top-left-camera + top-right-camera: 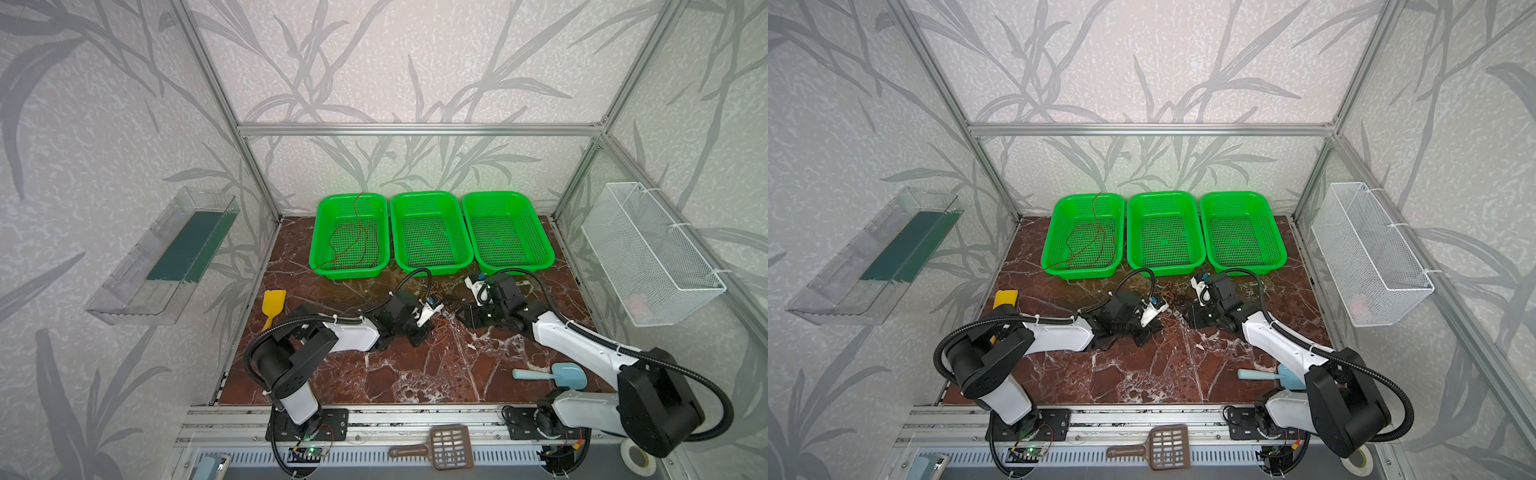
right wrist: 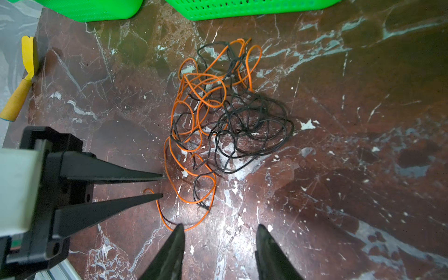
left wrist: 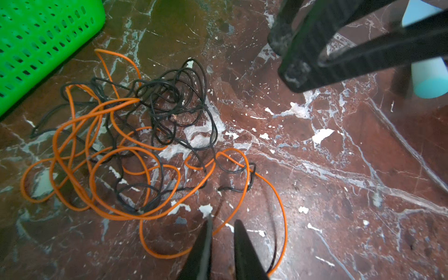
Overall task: Untangle the cables
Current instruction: 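Move the left gripper back to the orange and black wire pile, then grasp an orange wire with the right gripper while the left gripper holds the pile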
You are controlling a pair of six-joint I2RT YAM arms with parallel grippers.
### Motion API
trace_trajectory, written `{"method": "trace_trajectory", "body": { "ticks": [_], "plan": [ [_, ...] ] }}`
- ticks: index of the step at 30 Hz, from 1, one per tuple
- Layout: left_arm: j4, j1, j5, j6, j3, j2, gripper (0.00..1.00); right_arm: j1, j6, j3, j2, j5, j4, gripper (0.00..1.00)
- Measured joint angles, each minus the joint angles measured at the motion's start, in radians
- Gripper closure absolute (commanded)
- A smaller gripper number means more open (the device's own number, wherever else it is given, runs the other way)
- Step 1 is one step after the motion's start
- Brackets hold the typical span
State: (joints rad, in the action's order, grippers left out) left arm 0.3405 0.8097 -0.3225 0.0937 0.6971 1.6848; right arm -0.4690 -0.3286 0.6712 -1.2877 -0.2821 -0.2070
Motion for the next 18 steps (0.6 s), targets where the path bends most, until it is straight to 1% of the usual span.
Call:
{"method": "trace_trajectory", "body": {
  "ticks": [3, 9, 13, 18],
  "plan": [
    [-0.015, 0.006, 0.0, 0.002, 0.0, 0.0, 1.0, 0.0, -0.001, -0.002, 0.0, 0.0, 0.001, 0.55],
    [-0.05, 0.016, 0.018, 0.002, 0.0, -0.021, 1.0, 0.0, 0.0, -0.002, 0.0, 0.0, 0.004, 0.55],
    [-0.088, 0.021, 0.05, -0.001, 0.001, -0.123, 1.0, 0.0, 0.003, -0.007, 0.021, -0.002, 0.008, 0.52],
    [-0.126, 0.021, 0.081, -0.004, 0.037, -0.284, 1.0, 0.0, 0.023, 0.016, 0.043, -0.042, 0.014, 0.43]
  ]
}}
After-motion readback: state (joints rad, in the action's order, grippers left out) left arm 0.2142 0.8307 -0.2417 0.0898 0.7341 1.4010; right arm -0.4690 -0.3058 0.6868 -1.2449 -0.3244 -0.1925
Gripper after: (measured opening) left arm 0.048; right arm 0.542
